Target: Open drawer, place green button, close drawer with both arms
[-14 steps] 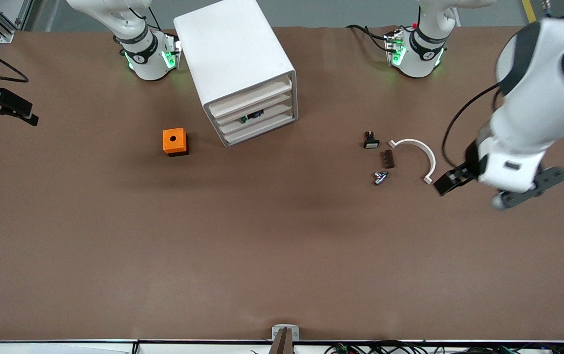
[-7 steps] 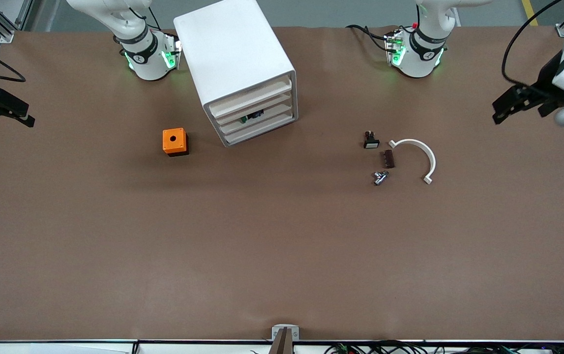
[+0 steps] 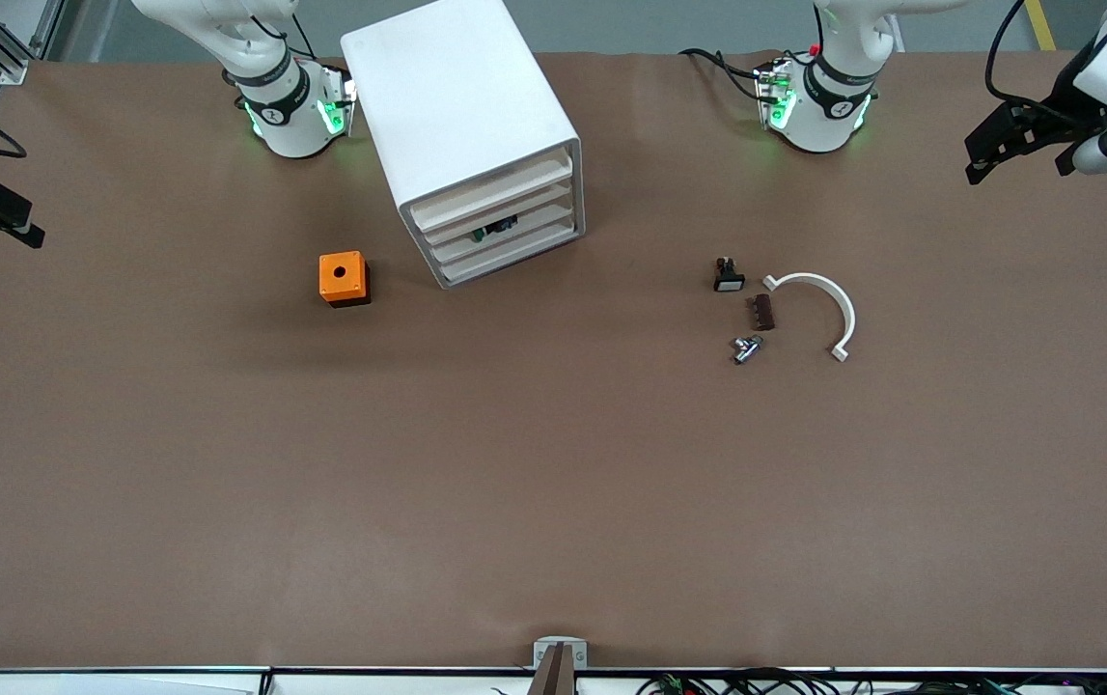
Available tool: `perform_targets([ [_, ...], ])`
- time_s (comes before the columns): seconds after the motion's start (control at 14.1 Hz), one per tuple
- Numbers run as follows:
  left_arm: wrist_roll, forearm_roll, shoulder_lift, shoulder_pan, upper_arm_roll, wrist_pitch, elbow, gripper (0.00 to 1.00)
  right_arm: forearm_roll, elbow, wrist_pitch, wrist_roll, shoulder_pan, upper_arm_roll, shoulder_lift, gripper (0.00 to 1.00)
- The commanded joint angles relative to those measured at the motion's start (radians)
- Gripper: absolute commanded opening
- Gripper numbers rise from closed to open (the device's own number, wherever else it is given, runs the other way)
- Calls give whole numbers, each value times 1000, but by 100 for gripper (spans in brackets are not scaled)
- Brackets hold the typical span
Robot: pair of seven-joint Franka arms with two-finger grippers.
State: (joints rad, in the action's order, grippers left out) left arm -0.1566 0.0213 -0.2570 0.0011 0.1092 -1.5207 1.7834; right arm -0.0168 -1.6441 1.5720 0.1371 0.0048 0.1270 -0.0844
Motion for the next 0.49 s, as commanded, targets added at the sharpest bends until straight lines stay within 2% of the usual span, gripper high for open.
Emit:
perform_targets([
  [0.0,29,-36,-2,7,4,-3,8,100,6,-28,10,-31,-5,-15,-29,100],
  [0.28,23,-40,90,14,1,-1,-100,100,6,-31,5,-31,-5,-15,-31,100],
  [0.42,16,-37,93,14,0,-1,-108,100,6,-31,3,-31,-5,-15,-31,100],
])
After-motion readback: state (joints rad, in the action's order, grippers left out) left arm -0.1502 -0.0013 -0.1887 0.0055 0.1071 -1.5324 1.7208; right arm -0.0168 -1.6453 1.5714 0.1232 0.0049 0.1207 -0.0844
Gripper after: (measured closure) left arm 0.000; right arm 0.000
